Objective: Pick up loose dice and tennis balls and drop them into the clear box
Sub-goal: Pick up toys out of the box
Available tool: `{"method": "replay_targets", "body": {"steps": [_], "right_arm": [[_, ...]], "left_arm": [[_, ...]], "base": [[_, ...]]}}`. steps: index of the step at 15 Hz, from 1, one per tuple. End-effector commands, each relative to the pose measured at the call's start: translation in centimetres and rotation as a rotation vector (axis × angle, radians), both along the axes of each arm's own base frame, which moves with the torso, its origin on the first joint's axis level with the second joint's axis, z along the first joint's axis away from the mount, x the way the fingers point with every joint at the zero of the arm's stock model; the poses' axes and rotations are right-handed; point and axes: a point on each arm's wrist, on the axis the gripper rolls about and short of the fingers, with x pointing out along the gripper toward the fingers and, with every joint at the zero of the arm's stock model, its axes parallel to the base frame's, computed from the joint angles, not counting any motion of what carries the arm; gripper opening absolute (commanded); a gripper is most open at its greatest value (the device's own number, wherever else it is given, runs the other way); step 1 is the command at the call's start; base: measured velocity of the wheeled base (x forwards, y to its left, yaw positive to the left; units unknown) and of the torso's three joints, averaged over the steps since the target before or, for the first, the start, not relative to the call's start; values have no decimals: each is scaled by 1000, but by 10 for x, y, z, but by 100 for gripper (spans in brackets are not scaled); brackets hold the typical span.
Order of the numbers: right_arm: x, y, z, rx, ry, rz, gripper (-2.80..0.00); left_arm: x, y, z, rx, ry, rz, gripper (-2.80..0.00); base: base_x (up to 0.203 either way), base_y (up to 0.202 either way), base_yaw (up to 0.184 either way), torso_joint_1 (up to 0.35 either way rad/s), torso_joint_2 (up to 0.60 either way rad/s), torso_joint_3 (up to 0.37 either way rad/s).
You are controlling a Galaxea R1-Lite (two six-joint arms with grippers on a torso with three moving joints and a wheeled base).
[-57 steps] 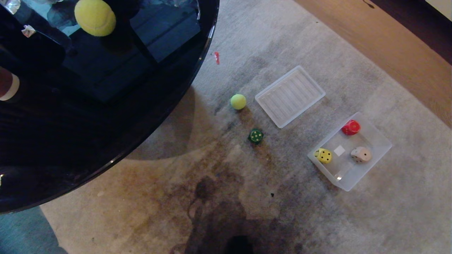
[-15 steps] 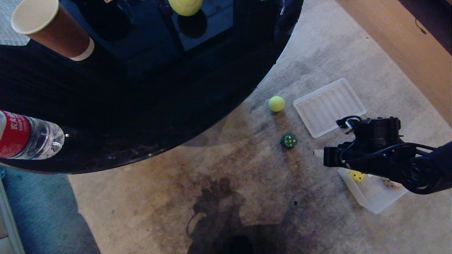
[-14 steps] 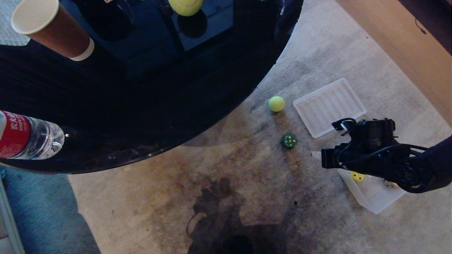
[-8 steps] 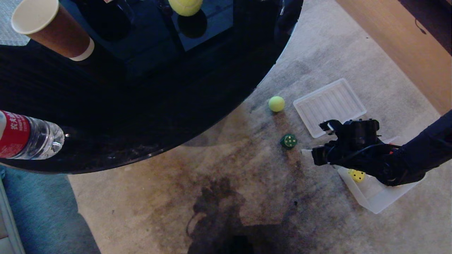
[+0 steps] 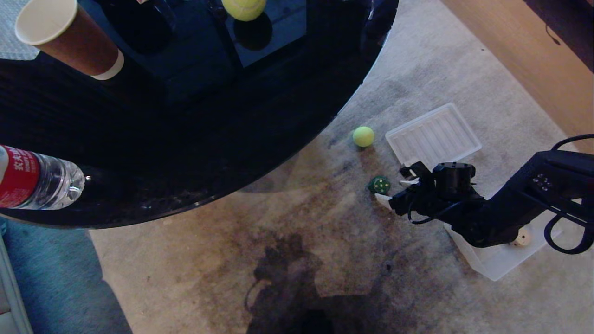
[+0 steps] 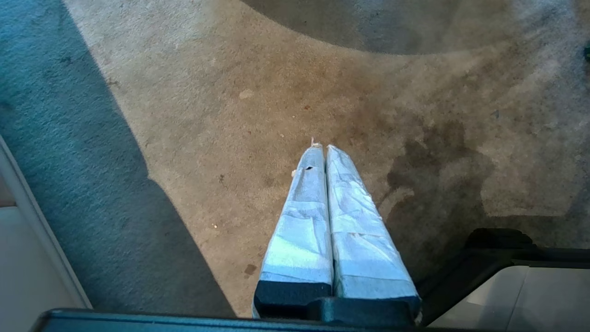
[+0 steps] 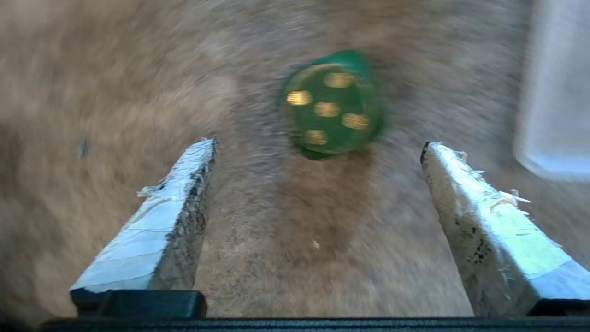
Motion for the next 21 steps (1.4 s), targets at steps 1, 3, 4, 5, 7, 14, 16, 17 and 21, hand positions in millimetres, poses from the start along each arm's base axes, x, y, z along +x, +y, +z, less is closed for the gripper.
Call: {"method": "replay_targets", "body": {"steps": [1, 3, 4, 5, 7, 14, 16, 17, 21], "right_arm": [[5, -2, -12, -38, -3, 20, 0], [7, -4, -23, -64, 12, 24, 0], [10, -4, -27, -78, 4, 28, 0], [12, -3, -28, -88, -15, 30, 0], [20, -3, -30, -104, -43, 35, 0], [43, -5, -39, -151, -146, 36, 0], [49, -4, -42, -141, -156, 37, 0], [53, -3, -41, -137, -173, 38, 0], [59, 0, -42, -126, -215, 52, -280]], "left_arm": [[0, 0, 0, 0, 0, 0, -280], [0, 0, 0, 0, 0, 0, -280], [0, 0, 0, 0, 0, 0, -280], [0, 0, 0, 0, 0, 0, -280], [0, 0, 0, 0, 0, 0, -280], [0, 0, 0, 0, 0, 0, -280], [0, 0, 0, 0, 0, 0, -280], [0, 0, 0, 0, 0, 0, -280], [0, 0, 0, 0, 0, 0, -280]], "base": [[0, 0, 0, 0, 0, 0], [0, 0, 0, 0, 0, 0], [0, 0, 0, 0, 0, 0], [0, 0, 0, 0, 0, 0], [0, 0, 0, 0, 0, 0], [0, 0, 0, 0, 0, 0], [0, 0, 0, 0, 0, 0], [0, 0, 0, 0, 0, 0], [0, 0, 0, 0, 0, 0]]}}
